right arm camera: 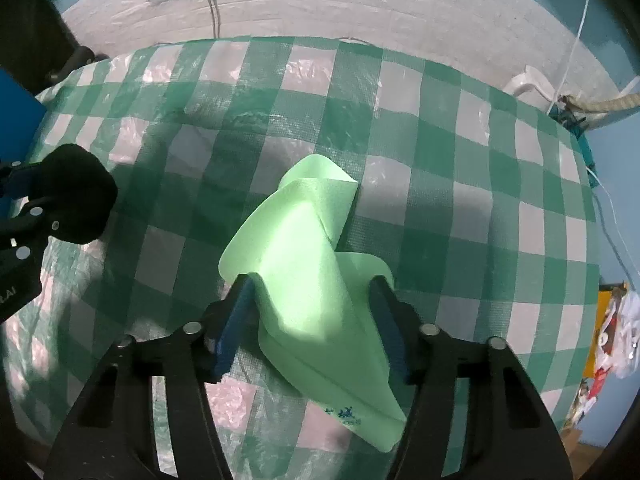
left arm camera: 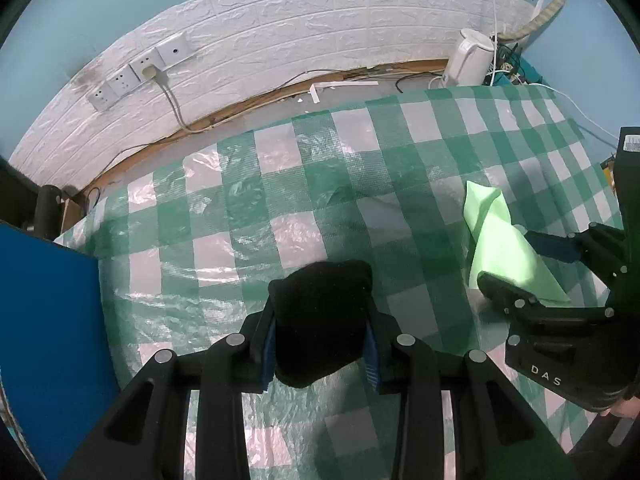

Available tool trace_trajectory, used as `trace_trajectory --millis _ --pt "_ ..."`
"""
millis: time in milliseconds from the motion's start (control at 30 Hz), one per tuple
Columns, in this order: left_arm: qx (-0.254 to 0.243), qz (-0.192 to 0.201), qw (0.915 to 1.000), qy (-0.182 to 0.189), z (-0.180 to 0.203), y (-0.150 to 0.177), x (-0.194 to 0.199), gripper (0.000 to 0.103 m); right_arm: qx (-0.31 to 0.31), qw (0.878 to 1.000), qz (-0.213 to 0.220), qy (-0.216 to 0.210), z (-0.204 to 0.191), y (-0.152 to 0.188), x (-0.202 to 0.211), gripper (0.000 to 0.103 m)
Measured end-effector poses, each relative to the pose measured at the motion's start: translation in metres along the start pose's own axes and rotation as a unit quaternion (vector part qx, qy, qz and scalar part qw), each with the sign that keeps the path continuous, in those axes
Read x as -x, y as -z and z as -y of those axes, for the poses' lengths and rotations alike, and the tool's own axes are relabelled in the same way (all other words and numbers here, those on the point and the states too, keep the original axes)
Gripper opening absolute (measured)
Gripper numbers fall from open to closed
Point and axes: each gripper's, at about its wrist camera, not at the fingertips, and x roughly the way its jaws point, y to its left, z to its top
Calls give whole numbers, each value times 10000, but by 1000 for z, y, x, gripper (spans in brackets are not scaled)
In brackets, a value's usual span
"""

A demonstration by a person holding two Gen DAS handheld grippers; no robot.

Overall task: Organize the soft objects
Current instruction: 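Carry the black sock and green cloth into the box and release both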

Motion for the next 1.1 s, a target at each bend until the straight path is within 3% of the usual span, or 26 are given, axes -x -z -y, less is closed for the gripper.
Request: trace_trajectory --millis 133,200,467,1100 --pt "14 12 10000 -16 1 2 2 35 124 9999 11 -31 -9 1 4 16" --pt "11 20 10000 -19 1 4 4 35 101 9999 -8 -85 -11 2 4 9" --pt "-10 51 10000 -77 -1 15 15 35 113 9997 -5 -222 -15 1 15 7" --pt "12 292 9989 -355 -14 39 69 35 306 9967 558 -504 -44 9 93 7"
